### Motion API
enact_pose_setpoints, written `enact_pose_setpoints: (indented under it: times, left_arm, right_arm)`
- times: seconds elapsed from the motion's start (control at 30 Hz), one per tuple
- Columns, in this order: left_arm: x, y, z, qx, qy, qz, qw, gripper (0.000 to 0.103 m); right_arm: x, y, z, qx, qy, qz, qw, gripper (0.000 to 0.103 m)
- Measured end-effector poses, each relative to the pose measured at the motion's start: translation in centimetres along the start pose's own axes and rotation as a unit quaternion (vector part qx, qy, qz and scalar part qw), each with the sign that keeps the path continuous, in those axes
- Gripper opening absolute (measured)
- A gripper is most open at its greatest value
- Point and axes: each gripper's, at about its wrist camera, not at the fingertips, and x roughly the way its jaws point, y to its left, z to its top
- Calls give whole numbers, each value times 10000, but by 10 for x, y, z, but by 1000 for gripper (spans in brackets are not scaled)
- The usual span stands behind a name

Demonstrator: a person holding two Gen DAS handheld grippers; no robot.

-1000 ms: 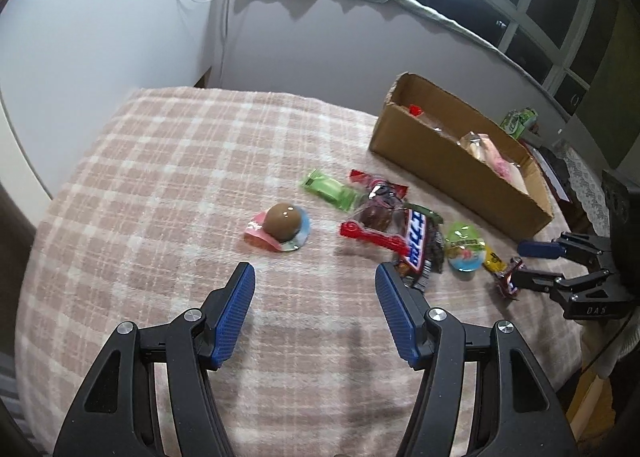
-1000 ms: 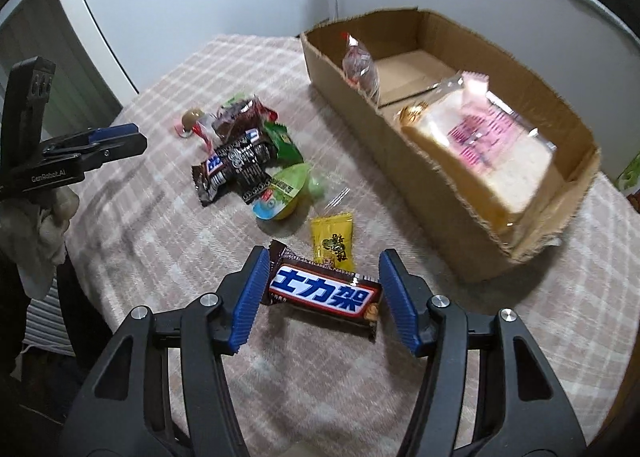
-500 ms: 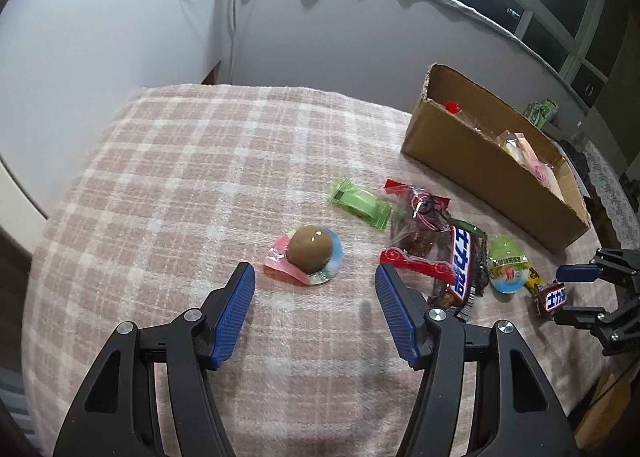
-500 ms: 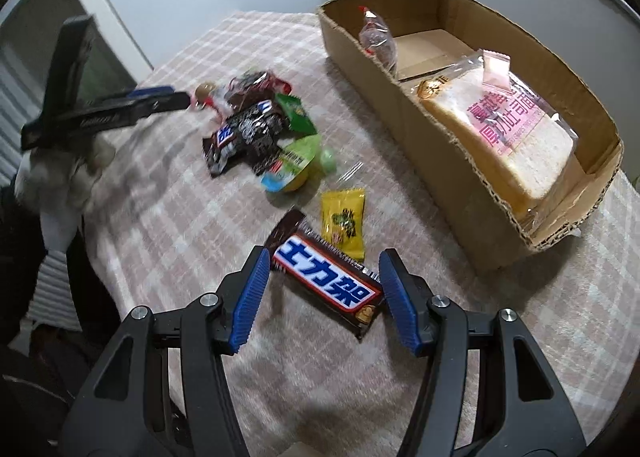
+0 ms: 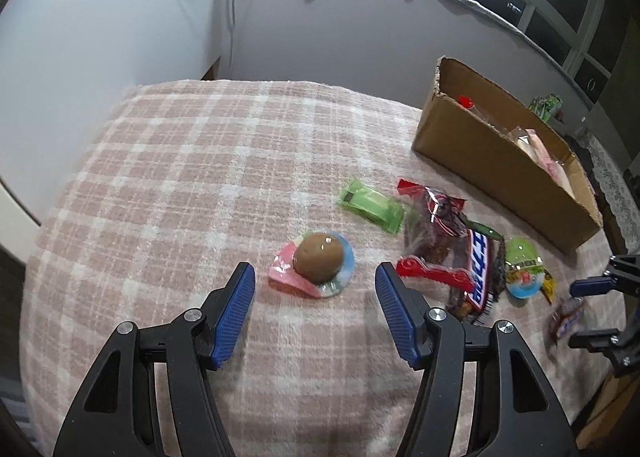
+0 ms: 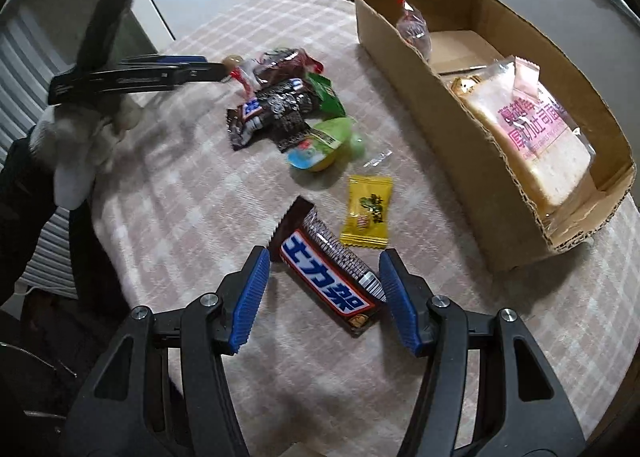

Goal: Organize snacks
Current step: 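Grasp the blue-label chocolate bar with the right tool while the left tool grasps the chocolate egg, then carry the chocolate bar and egg into the box and open both tools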

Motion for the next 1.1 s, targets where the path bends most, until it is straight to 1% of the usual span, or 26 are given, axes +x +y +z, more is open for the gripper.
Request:
enact_pose_setpoints:
  times: [0.07, 0.13, 0.17, 0.2, 0.23, 0.3, 0.43, 0.53, 0.6, 0.67, 0.7, 0.73, 0.77, 0.8, 0.83, 0.87, 0.9, 1.0, 1.1]
  left_arm:
    - [3, -3, 2, 100, -24, 76, 9999, 61]
    - [8, -6, 4, 217, 21, 94, 9997, 48]
    - [10, -7, 5, 238, 38, 103, 9997, 45]
    - [13, -7, 5, 253, 57, 97, 9996, 44]
    - [14, -6, 5, 251, 53, 76, 9996, 44]
    - [14, -4, 6, 190, 21, 40, 9998, 43]
    - [13, -4, 6, 213, -45, 23, 9998, 37]
    - [10, -7, 5, 277, -108, 64, 9995, 26]
    - [10, -9, 6, 306, -93, 28, 9995, 25]
    - [11, -12, 6, 423, -79, 89, 9990, 26]
    - [13, -13, 7, 495, -49, 126, 9987, 39]
    - [16, -13, 8, 503, 28, 148, 9986, 45]
    - [21, -11, 8, 499, 80, 152, 9986, 47]
    - [24, -10, 8, 490, 47, 150, 9987, 47]
    - [25, -9, 8, 488, 34, 139, 9987, 40]
    - [26, -8, 9, 496, 18, 184, 9986, 38]
    - [26, -8, 9, 478, 8, 165, 9987, 34]
    - [25, -9, 10, 497, -42, 144, 9987, 26]
    - [17, -9, 9, 448, -81, 91, 9989, 26]
  right_arm:
    - [-1, 0, 0, 41, -27, -24, 10000, 60]
    - [1, 1, 0, -67, -13, -342, 9994, 60]
    - [4, 2, 0, -123, 21, -451, 9989, 60]
    - [7, 1, 0, -135, 58, -469, 9988, 59]
    - [9, 0, 0, -115, 91, -444, 9989, 57]
    - [12, 1, 0, -136, 116, -429, 9989, 51]
    - [13, 5, 0, -226, 143, -504, 9984, 47]
    - [13, 8, -1, -252, 177, -588, 9978, 40]
    - [12, 6, -3, -240, 177, -585, 9978, 37]
    - [12, 6, -3, -223, 186, -601, 9978, 37]
    - [11, 7, -3, -220, 193, -604, 9977, 37]
    - [11, 6, -3, -215, 204, -597, 9978, 37]
    - [10, 6, -3, -201, 213, -594, 9978, 37]
    - [10, 7, -3, -190, 220, -600, 9978, 37]
    - [11, 7, -3, -197, 222, -619, 9976, 37]
    - [11, 8, -2, -208, 218, -643, 9975, 37]
    - [12, 9, -1, -212, 214, -659, 9974, 37]
    - [12, 9, -2, -219, 201, -691, 9972, 37]
    - [12, 11, -2, -216, 178, -746, 9968, 36]
